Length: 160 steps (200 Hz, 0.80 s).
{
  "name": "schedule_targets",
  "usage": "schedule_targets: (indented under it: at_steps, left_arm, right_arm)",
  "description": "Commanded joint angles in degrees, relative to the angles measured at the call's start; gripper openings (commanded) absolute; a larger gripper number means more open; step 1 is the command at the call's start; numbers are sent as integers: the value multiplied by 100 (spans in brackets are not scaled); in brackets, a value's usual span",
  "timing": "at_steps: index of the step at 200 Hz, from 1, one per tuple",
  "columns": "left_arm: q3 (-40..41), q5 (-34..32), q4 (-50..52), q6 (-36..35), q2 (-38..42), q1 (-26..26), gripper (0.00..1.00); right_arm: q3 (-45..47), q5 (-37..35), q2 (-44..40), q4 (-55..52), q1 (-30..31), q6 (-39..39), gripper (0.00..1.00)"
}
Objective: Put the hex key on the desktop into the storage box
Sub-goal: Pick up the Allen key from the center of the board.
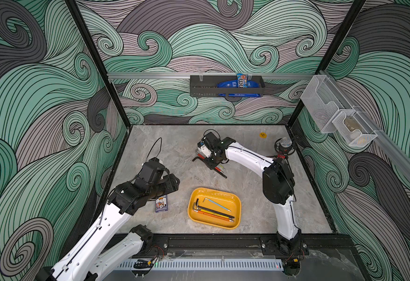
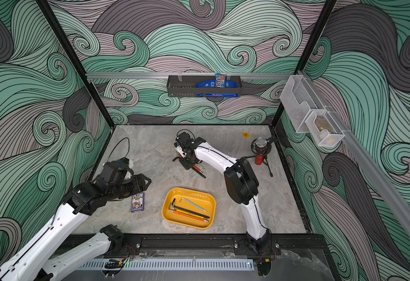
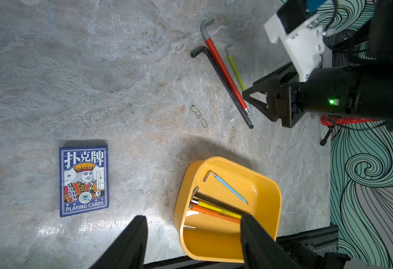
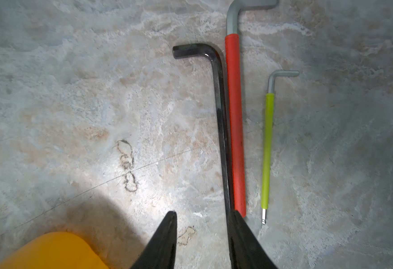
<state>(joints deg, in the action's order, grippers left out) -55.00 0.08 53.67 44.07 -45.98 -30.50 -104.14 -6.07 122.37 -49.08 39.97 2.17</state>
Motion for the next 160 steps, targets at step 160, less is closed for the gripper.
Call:
schedule_targets:
  at_steps: [160]
  left_arm:
    - [-213, -71, 605, -605, 190, 43, 66]
  right_arm:
    - [-863, -565, 1460, -191, -17, 132, 34]
